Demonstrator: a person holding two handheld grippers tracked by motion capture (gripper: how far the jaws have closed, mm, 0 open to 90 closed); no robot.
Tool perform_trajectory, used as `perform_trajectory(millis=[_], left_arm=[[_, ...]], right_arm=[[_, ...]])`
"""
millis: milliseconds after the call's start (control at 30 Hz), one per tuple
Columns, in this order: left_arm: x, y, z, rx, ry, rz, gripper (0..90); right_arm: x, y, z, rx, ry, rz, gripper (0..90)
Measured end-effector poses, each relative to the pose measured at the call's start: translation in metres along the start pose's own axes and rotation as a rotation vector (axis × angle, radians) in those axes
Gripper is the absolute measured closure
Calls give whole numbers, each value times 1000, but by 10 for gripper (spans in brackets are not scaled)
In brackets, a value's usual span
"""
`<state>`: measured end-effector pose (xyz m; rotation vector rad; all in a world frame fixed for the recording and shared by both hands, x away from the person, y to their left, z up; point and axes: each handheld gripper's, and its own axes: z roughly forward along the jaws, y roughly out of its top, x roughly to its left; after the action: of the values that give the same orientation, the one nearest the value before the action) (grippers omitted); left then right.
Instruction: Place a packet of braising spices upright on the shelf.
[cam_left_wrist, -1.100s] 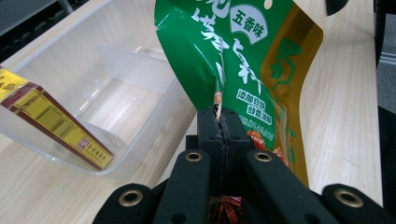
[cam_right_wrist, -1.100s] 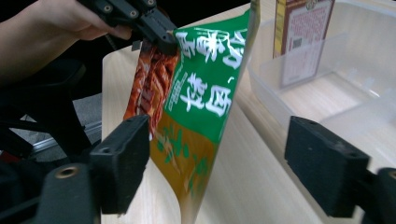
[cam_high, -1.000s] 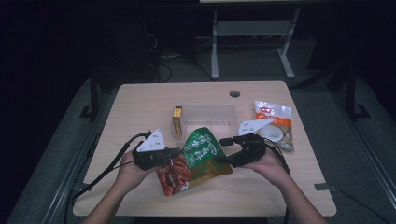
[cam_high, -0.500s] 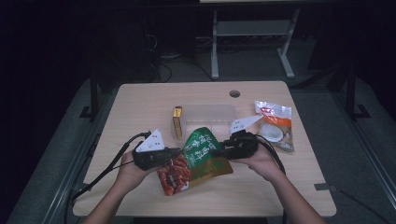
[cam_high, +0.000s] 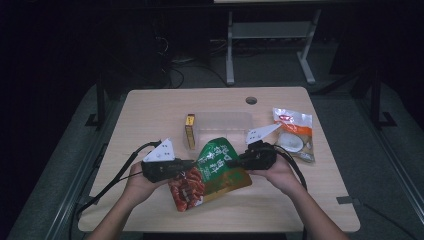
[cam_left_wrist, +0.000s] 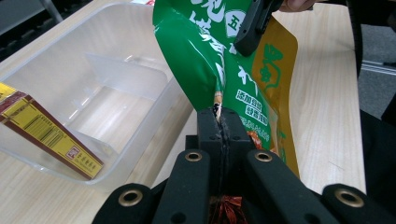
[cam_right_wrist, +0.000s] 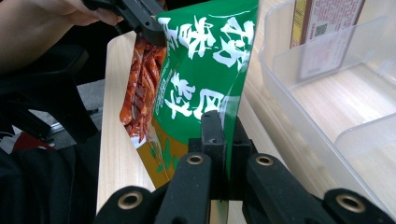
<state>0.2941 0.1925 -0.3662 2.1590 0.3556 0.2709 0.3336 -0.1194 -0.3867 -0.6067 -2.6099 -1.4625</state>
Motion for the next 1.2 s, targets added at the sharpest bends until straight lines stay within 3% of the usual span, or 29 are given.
perform_trajectory(millis=[167,333,433,533,600,700,900,1000,1200], left_arm=[[0,-2,3,20,-21,6,870],[1,-1,4,10,-25,5,839],[3,-1,2,14,-24,-3,779],[8,-1,-6,-12,-20,-41,687],[13,-1,-13,-42,-51,-86,635],[15,-5,-17,-21,-8,-75,544],[13,-22,-18,5,47,-94,382],[10,-33,-17,2,36,-134,334],[4,-52,-15,58,43,-129,263]], right_arm=[[-2,-1,-4,-11,22,7,900],[-3,-1,-11,-40,25,7,900],[-2,0,-14,-58,25,-2,900],[-1,0,-16,-62,21,-12,900],[0,1,-18,-66,21,-14,900],[2,2,-23,-83,27,-16,900],[3,1,-33,-96,21,-28,900],[4,1,-38,-94,10,-37,900],[4,2,-46,-100,4,-47,900]])
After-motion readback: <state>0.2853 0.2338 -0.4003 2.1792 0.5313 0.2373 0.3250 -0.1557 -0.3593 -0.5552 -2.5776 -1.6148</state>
